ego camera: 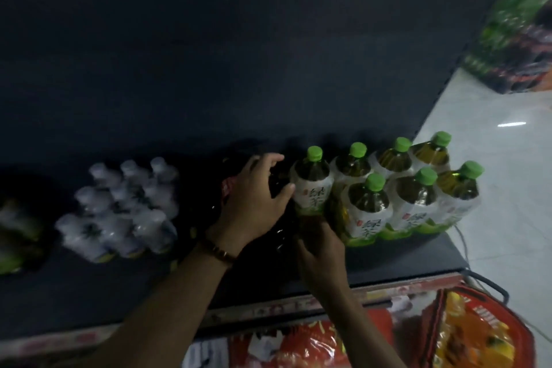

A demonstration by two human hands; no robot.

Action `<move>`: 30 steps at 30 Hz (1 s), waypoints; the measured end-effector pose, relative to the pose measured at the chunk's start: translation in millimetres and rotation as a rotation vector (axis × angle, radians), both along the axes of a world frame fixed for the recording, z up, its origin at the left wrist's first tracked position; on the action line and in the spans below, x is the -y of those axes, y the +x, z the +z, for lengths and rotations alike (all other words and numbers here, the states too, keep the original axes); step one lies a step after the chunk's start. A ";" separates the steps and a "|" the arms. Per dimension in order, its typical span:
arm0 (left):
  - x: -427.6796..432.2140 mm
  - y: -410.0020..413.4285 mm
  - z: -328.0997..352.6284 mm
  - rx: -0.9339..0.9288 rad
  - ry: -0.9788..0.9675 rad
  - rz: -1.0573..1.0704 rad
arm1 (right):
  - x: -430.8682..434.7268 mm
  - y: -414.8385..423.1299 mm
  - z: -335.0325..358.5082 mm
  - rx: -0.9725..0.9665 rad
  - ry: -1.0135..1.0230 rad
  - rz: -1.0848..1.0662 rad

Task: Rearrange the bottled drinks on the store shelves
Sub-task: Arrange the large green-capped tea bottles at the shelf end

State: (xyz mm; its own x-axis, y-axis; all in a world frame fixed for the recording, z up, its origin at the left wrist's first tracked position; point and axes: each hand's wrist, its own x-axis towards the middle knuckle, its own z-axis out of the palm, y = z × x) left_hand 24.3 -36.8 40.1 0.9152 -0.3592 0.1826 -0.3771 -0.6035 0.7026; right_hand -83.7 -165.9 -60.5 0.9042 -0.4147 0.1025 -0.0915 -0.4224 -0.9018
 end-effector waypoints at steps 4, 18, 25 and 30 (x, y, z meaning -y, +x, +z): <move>-70.4 -81.4 4.2 0.111 -0.078 0.118 | -29.0 -12.6 -1.9 0.034 0.014 0.174; -350.2 -214.7 -160.7 -0.475 0.279 0.138 | -253.4 -76.9 -78.8 -0.262 -0.169 0.800; -487.1 -190.1 -284.1 -0.641 0.439 0.024 | -383.8 -78.6 -180.4 -0.505 -0.114 0.622; -525.5 -168.9 -371.6 -0.672 0.429 0.019 | -429.5 -50.7 -252.7 -0.664 -0.005 0.450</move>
